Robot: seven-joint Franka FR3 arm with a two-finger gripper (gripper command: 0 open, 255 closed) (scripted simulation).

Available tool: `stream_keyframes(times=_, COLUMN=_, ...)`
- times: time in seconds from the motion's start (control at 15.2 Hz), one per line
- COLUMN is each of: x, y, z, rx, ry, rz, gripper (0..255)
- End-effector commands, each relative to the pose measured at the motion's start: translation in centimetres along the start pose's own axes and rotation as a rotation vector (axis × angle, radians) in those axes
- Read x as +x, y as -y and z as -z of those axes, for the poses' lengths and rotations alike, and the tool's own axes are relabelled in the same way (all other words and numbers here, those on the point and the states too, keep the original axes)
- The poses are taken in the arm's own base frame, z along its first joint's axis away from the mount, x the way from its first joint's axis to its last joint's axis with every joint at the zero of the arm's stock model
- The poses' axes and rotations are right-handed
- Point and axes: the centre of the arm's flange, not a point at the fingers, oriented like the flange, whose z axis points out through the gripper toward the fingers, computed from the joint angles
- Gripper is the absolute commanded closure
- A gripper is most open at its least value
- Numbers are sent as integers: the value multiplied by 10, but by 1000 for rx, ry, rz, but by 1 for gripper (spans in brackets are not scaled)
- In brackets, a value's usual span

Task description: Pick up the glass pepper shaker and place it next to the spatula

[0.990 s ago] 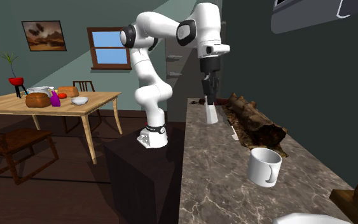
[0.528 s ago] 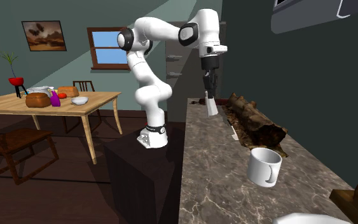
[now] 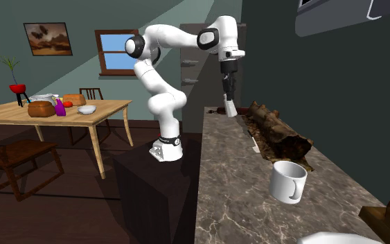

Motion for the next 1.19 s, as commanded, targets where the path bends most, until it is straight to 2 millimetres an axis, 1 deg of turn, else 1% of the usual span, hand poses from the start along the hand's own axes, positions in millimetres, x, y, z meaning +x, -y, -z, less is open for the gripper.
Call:
stream_keyframes(times=0.0, x=-9, y=24, z=0, rx=0, ry=0, rz=-2, gripper=255)
stream_keyframes(times=0.33, x=-28, y=86, z=9, rx=0, ry=0, rz=-2, gripper=255)
stream_keyframes(times=0.4, x=-35, y=107, z=12, rx=0, ry=0, rz=-2, gripper=255)
stream_keyframes(times=1.12, x=-44, y=112, z=-46, rx=0, ry=0, rz=-2, gripper=255)
